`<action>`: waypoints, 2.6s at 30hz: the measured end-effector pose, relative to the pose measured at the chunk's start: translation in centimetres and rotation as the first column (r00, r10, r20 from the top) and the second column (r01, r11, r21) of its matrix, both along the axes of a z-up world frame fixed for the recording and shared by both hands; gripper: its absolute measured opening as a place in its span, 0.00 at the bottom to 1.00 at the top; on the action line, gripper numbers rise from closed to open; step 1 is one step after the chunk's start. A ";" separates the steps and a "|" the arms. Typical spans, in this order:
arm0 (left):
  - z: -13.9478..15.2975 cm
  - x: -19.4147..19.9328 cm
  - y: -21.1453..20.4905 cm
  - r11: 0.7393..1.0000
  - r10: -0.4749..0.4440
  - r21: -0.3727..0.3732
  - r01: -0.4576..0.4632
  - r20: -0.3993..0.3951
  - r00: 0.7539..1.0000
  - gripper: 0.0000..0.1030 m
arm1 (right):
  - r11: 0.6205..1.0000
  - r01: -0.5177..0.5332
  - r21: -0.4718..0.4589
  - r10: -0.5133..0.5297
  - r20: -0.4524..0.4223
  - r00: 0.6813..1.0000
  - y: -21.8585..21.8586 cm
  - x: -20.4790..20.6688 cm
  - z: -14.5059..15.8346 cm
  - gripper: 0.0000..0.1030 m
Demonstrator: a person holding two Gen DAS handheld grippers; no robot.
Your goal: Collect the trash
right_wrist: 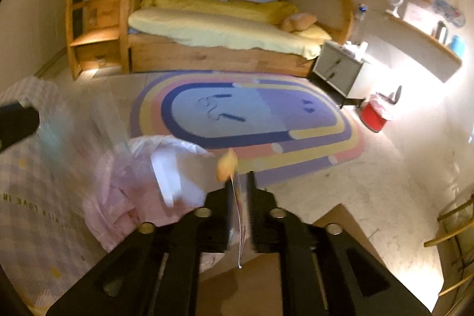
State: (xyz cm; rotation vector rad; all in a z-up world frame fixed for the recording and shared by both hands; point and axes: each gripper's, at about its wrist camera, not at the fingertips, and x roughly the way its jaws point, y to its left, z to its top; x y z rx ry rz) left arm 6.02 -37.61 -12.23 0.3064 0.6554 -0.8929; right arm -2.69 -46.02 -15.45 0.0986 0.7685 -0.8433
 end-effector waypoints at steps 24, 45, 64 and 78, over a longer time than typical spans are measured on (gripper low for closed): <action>5.6 -3.0 19.6 0.952 0.307 -0.011 -0.306 0.045 0.951 0.59 | 0.895 -0.412 0.174 0.356 0.280 0.891 13.4 -2.3 10.9 0.34; 4.8 1.1 39.4 0.762 0.647 0.006 -0.648 0.024 0.762 0.68 | 0.745 -0.637 0.199 0.615 0.167 0.771 25.7 5.4 9.0 0.50; 5.2 4.9 40.7 0.749 0.662 0.003 -0.663 0.045 0.748 0.76 | 0.696 -0.695 0.179 0.677 0.160 0.719 29.6 9.2 9.8 0.64; 5.7 4.8 39.5 0.724 0.688 0.018 -0.690 0.062 0.723 0.81 | 0.706 -0.693 0.145 0.665 0.199 0.720 25.8 11.2 9.5 0.59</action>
